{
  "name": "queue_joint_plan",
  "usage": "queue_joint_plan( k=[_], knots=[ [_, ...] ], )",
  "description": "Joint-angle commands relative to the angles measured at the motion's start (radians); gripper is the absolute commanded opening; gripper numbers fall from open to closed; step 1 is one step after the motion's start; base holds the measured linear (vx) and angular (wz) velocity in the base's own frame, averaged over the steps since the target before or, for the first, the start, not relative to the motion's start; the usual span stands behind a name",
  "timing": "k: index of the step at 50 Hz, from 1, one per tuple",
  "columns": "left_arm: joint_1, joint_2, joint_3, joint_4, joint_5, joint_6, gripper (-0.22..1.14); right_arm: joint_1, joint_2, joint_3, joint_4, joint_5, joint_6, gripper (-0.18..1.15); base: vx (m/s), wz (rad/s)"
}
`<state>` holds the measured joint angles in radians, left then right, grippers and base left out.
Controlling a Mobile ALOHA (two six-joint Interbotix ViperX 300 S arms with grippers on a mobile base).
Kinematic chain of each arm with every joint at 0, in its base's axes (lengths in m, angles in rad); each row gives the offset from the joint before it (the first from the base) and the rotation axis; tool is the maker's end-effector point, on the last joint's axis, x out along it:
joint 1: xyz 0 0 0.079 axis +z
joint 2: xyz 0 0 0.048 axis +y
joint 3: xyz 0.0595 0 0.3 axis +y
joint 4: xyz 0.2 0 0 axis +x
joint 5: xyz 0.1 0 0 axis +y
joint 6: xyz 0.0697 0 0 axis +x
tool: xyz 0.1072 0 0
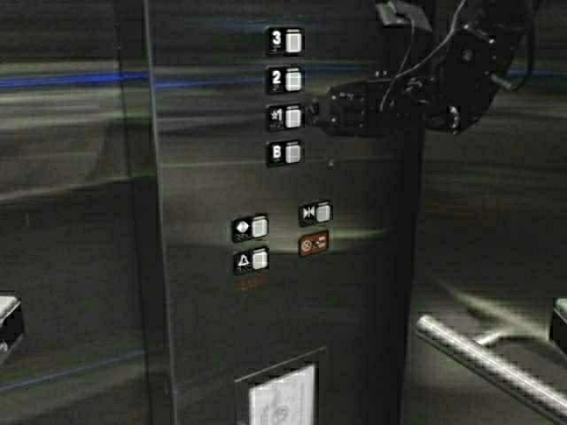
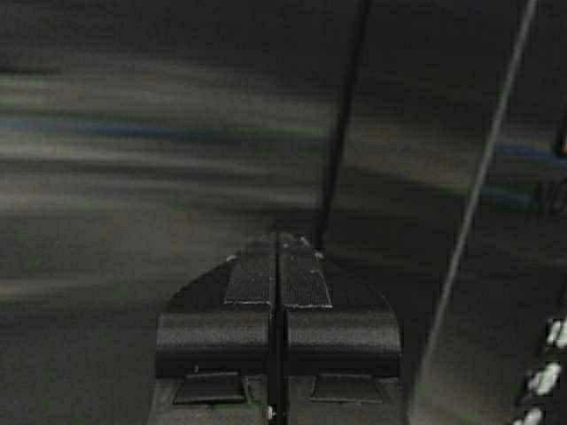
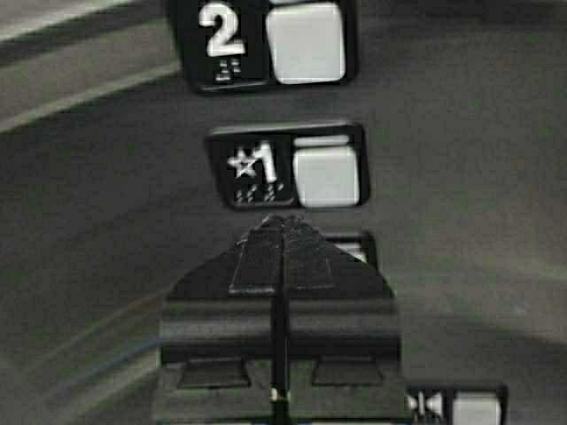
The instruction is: Navigate to elevator, push the call button, then enter the elevator
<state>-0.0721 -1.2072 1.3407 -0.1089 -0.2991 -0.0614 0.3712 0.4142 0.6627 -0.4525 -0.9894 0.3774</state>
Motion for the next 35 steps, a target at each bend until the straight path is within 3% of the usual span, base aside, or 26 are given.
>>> queue_joint_plan(
  k=[1,27,35],
  knots=[
    [0.002,0.006,-0.009,-0.002,-0.006,0.002,0.02,0.002,-0.005,-0.040,0.005,-0.011,0.000,0.06,0.02,0.02],
    [0.002,0.009,-0.005,-0.002,-0.006,0.005,0.02,0.000,0.086,-0.161,0.014,-0.011,0.002,0.06,0.00,0.00],
    [0.002,0.012,-0.003,-0.002,-0.006,0.005,0.02,0.000,0.075,-0.143,0.014,-0.011,0.000,0.06,-0.01,-0.01]
  ],
)
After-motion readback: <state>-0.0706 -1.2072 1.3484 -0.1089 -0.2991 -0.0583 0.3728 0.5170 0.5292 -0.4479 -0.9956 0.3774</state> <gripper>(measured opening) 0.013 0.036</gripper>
